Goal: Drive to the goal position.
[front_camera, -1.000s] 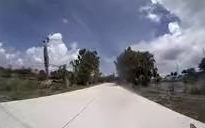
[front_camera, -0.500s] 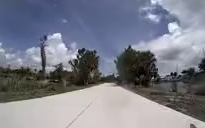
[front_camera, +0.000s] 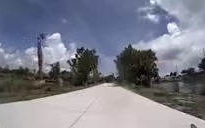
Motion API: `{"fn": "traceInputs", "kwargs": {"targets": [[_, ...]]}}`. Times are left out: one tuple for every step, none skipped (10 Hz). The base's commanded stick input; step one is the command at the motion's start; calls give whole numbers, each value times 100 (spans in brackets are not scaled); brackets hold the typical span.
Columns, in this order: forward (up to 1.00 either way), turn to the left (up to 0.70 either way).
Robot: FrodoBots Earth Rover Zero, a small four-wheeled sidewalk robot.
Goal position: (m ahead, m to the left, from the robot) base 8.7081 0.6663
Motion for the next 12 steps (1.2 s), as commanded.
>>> {"fn": "traceInputs", "kwargs": {"targets": [[85,0],[85,0],[85,0],[85,2],[85,26],[85,34],[85,34],[85,24],[85,0],[85,0],[85,0],[85,0]]}}
